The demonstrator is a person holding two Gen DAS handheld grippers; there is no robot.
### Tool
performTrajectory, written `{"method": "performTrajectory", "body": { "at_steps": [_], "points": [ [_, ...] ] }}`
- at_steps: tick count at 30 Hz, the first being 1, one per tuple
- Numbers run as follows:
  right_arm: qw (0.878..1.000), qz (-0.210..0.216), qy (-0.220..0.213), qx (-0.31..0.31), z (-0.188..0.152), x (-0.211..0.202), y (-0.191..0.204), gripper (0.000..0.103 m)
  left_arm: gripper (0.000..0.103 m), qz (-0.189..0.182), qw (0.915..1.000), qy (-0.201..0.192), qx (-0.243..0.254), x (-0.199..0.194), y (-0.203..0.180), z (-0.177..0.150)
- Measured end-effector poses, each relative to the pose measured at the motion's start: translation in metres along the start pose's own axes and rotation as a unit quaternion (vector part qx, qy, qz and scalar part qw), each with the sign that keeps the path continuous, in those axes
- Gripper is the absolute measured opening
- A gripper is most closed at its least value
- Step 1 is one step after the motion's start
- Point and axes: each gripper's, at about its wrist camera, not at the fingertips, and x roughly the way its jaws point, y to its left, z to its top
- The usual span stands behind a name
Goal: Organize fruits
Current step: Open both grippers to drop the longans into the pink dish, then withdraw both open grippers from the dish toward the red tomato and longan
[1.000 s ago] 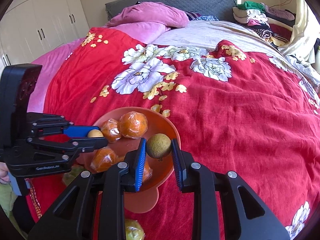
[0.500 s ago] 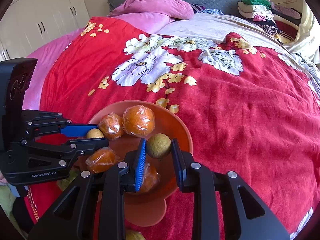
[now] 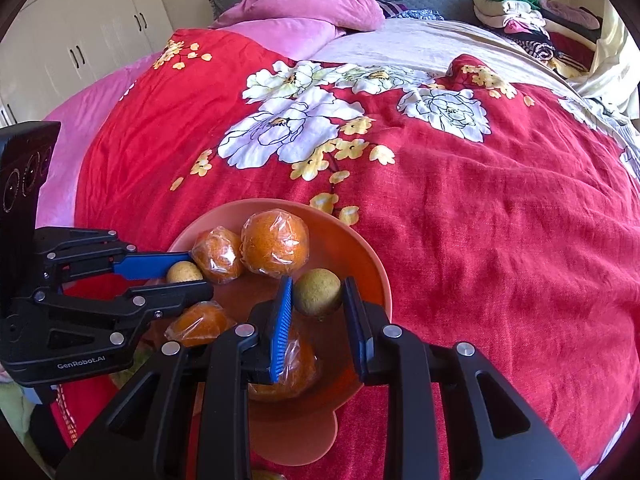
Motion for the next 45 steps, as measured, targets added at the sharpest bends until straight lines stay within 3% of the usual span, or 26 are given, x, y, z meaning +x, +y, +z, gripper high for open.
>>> {"method": "performTrajectory", "body": {
  "at_steps": [9, 23, 39, 41, 45],
  "points": [
    [1.0, 0.004, -0.014, 0.005, 0.0, -0.01, 0.002, 0.035, 0.02, 0.0, 1.0, -0.001, 0.0, 0.0, 0.0, 0.0],
    [0.998, 0.008, -0.063, 0.015, -0.013, -0.06, 0.007, 0.05, 0.022, 0.007, 0.9999, -0.014, -0.001, -0.016, -0.004, 0.0],
    [0.994, -0.003, -0.11, 0.01, -0.024, -0.116, 0.025, 0.07, 0.051, 0.018, 0.9981, -0.058, -0.009, -0.065, -0.014, -0.005],
    [0.993, -0.003, -0.115, 0.009, -0.025, -0.123, 0.028, 0.072, 0.064, 0.023, 0.9974, -0.067, -0.013, -0.074, -0.015, -0.006],
    [0.992, -0.004, -0.125, 0.004, -0.03, -0.136, 0.036, 0.076, 0.072, 0.027, 0.996, -0.082, -0.021, -0.093, -0.013, -0.011]
  ]
}}
